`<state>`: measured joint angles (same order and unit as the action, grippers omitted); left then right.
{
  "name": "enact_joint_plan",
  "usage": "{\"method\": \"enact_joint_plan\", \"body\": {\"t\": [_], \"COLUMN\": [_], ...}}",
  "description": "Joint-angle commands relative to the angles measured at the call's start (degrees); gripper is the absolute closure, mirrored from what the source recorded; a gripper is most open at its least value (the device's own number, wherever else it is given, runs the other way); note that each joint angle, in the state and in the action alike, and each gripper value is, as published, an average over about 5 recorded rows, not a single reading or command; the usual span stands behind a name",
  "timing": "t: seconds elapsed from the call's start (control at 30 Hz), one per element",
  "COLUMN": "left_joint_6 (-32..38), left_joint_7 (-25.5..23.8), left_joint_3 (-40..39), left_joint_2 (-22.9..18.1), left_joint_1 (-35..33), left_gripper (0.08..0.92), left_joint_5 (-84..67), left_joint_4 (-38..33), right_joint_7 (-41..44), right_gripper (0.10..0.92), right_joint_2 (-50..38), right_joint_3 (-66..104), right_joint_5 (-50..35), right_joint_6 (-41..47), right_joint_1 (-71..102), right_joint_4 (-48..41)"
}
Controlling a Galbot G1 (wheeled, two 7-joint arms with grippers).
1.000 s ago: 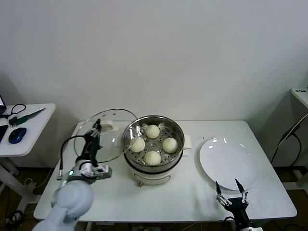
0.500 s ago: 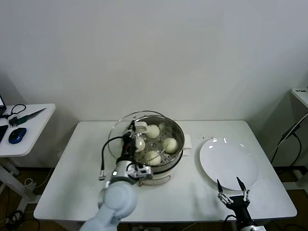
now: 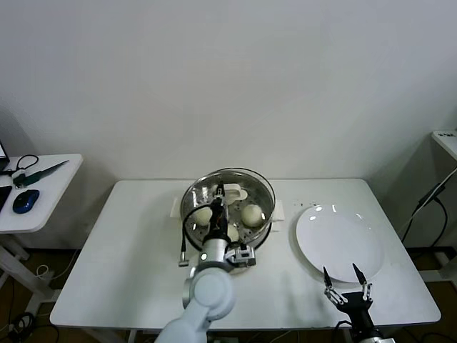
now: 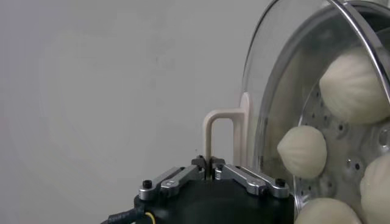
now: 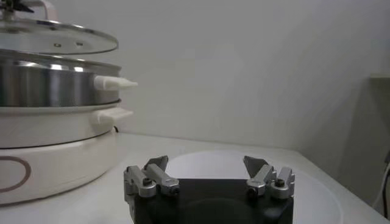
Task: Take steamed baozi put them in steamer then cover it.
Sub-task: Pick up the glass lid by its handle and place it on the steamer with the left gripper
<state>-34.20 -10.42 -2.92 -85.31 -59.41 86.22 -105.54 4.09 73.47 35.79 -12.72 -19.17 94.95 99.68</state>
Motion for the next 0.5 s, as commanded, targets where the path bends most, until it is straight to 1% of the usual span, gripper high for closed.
{"method": "enact_joint_plan", "body": {"t": [0.03, 0.5], "left_joint_6": [-0.43, 0.9], "left_joint_7": [0.39, 1.04], "left_joint_3": [-1.54, 0.15], "left_joint_2": [-2.96, -2.25], "left_joint_1": [0.63, 0.78], "left_gripper": [0.863, 0.863], "left_joint_5": [3.18, 6.1], "left_joint_4": [3.54, 6.51], "right_joint_7": [-0.09, -0.08], "right_gripper": [0.203, 0.203], "right_joint_2": [0.19, 0.52], "right_joint_3": [0.03, 0.02], "right_joint_5": [0.13, 0.47], "right_joint_6": [-0.33, -1.06], "right_joint_1": [0.05, -0.03], "right_joint_4": [0.0, -0.18]}}
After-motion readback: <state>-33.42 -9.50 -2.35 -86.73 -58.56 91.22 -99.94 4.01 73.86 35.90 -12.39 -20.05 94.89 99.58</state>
